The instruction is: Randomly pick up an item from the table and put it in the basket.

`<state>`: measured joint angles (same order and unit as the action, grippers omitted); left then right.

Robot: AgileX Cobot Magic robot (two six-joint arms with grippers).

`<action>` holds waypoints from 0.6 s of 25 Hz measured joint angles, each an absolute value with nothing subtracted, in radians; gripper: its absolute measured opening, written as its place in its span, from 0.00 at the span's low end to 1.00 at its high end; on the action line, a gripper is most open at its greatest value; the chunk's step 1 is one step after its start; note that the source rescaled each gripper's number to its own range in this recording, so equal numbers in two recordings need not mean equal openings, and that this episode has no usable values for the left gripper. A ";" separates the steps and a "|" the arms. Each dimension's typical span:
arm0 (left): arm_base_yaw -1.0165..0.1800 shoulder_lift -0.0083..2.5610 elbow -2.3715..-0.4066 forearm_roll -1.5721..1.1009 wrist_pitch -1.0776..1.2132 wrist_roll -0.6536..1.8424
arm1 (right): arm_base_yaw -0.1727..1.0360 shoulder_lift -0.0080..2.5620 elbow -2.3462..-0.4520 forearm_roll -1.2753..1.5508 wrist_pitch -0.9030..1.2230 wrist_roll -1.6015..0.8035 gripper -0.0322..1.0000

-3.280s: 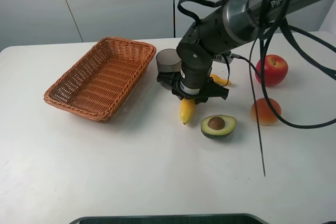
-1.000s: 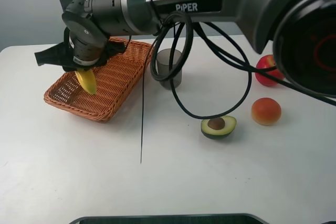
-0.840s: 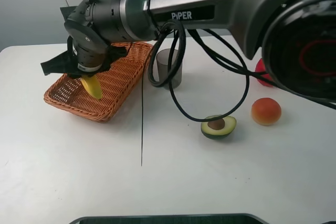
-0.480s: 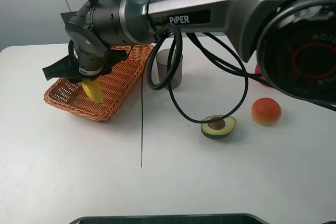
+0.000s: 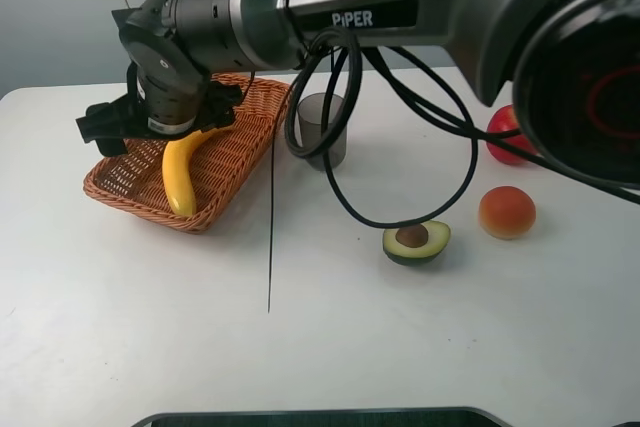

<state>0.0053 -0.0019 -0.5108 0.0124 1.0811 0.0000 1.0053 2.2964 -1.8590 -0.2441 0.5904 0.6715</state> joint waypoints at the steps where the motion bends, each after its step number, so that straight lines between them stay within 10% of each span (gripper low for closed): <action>1: 0.005 -0.002 -0.511 0.012 1.081 0.000 | 1.005 2.284 -1.859 -0.244 0.610 0.669 1.00; 15: 0.005 -0.002 -0.511 0.012 1.081 0.000 | 0.910 2.082 -1.834 -0.179 1.084 0.334 1.00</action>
<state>0.0053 -0.0019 -0.5108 0.0124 1.0811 0.0000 0.9105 2.0823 -1.8336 -0.1792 1.0838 0.3335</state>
